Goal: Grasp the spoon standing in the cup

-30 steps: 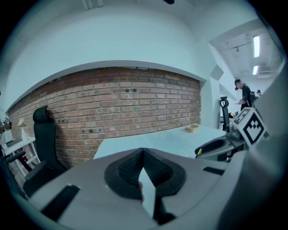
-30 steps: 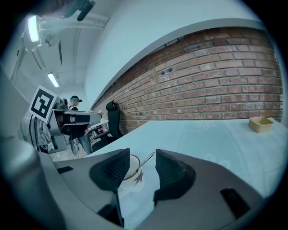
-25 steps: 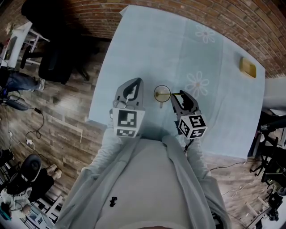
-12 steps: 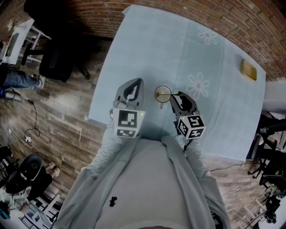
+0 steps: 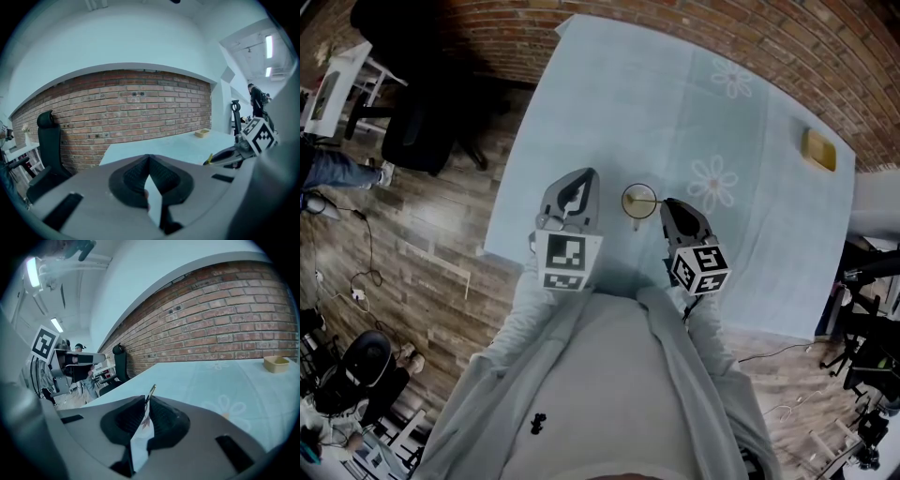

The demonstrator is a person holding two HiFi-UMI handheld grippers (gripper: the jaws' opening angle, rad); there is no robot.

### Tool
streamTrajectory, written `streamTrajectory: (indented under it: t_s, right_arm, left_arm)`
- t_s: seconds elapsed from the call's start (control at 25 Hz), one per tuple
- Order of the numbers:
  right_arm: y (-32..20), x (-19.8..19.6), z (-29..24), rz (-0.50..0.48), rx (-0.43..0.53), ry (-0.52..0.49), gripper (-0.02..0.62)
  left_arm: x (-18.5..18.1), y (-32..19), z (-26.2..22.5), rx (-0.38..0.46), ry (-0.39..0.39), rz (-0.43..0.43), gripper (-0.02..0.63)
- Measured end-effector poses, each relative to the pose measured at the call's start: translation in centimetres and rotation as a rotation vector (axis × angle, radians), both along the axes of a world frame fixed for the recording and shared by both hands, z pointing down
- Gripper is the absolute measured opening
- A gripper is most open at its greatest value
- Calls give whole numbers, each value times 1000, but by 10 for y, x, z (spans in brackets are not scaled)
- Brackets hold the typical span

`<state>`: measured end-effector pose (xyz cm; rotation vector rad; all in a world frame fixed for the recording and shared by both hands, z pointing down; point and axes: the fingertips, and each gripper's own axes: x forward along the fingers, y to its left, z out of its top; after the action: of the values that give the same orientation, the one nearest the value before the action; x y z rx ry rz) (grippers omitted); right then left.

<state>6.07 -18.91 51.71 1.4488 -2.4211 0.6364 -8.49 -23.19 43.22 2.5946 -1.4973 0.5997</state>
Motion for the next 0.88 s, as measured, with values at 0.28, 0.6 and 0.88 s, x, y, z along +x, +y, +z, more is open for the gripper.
streamTrajectory:
  t_s: [0.28,0.6,0.88]
  right_arm:
    - [2,-8,-10,-40,16,-34,20]
    - [6,-14,-21,-68,33,-38,18]
    - [12,-16,-38,-89,62,-39,18]
  left_arm:
    - [0,0,-1,4,1,1,17]
    - [1,1,-5,16,4,11,17]
    - [3,3,-11,31,11,21,17]
